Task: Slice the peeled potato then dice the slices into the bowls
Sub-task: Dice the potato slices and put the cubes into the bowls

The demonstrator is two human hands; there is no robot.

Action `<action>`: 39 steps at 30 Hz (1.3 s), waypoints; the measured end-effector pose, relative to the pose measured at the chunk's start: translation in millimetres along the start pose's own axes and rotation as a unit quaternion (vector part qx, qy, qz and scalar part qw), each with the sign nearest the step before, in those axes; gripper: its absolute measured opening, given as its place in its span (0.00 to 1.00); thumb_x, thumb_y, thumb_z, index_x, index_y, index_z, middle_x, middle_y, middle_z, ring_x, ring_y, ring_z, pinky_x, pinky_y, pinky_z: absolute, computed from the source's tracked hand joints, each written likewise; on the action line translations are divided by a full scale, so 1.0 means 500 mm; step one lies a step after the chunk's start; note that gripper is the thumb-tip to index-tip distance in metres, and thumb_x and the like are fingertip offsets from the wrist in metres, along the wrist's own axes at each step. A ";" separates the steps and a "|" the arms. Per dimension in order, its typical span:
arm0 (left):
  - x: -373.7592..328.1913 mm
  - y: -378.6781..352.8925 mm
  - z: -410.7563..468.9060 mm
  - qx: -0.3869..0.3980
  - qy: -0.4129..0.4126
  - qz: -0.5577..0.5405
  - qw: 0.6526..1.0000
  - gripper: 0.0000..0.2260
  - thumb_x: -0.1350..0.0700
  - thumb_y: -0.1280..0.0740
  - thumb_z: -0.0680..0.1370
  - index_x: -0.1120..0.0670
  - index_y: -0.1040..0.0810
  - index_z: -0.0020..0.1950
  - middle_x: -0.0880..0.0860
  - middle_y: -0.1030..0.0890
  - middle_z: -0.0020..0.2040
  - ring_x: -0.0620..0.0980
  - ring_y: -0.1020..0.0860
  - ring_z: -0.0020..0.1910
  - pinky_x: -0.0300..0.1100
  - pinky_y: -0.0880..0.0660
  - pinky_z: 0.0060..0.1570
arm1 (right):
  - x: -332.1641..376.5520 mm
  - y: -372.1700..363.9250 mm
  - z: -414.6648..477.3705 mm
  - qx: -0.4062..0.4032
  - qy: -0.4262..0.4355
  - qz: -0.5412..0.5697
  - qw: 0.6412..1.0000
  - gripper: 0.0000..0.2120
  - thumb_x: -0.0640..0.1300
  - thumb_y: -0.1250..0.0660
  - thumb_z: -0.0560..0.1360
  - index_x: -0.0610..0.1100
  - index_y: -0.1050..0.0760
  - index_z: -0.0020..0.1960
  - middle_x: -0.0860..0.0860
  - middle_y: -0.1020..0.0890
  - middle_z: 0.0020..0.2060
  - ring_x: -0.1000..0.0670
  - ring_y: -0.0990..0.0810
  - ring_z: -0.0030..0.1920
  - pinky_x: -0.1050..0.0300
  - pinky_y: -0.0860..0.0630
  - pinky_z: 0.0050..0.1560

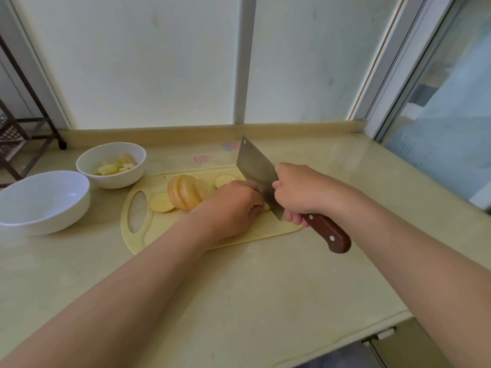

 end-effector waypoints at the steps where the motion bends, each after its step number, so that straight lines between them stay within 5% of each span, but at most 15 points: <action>1: 0.001 0.002 0.000 0.003 0.004 0.004 1.000 0.06 0.61 0.33 0.74 0.58 0.17 0.40 0.53 0.19 0.42 0.53 0.23 0.39 0.48 0.24 0.40 | -0.005 0.002 0.000 -0.001 -0.001 0.010 1.000 0.10 0.36 0.45 0.81 0.35 0.30 0.59 0.37 0.14 0.36 0.37 0.15 0.33 0.47 0.17 0.32; 9: -0.004 0.013 0.000 0.025 0.008 0.012 1.000 0.07 0.60 0.33 0.75 0.58 0.18 0.38 0.50 0.21 0.42 0.52 0.24 0.40 0.47 0.25 0.42 | -0.041 0.008 -0.036 -0.033 0.009 0.064 0.997 0.12 0.41 0.44 0.85 0.42 0.30 0.67 0.39 0.15 0.35 0.48 0.24 0.21 0.60 0.27 0.23; 18: -0.002 0.011 -0.002 0.018 0.002 0.011 1.000 0.07 0.60 0.33 0.76 0.57 0.16 0.43 0.53 0.19 0.44 0.54 0.22 0.43 0.49 0.24 0.45 | -0.028 0.000 -0.062 -0.029 0.022 0.039 0.999 0.12 0.42 0.44 0.85 0.41 0.29 0.66 0.37 0.15 0.38 0.47 0.24 0.22 0.59 0.27 0.23; 27: 0.000 0.011 0.001 0.021 0.004 0.019 1.000 0.06 0.59 0.33 0.76 0.58 0.17 0.43 0.53 0.20 0.44 0.55 0.22 0.45 0.50 0.25 0.45 | -0.028 0.011 -0.100 -0.001 0.016 0.016 1.000 0.07 0.43 0.44 0.86 0.42 0.30 0.53 0.34 0.16 0.40 0.44 0.23 0.27 0.58 0.26 0.25; 39: -0.007 0.020 0.005 0.049 0.027 0.039 0.998 0.08 0.58 0.34 0.78 0.55 0.15 0.50 0.53 0.19 0.49 0.54 0.23 0.49 0.48 0.27 0.49 | -0.005 -0.022 -0.048 0.006 -0.006 0.016 1.000 0.06 0.37 0.45 0.81 0.39 0.30 0.53 0.35 0.16 0.33 0.41 0.21 0.27 0.50 0.20 0.31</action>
Point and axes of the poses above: each hand's wrist, its own z-axis towards the middle knuckle, its own y-axis out of the back of the hand, x = y × z, the point moved 1 cm from there along z, towards the middle knuckle
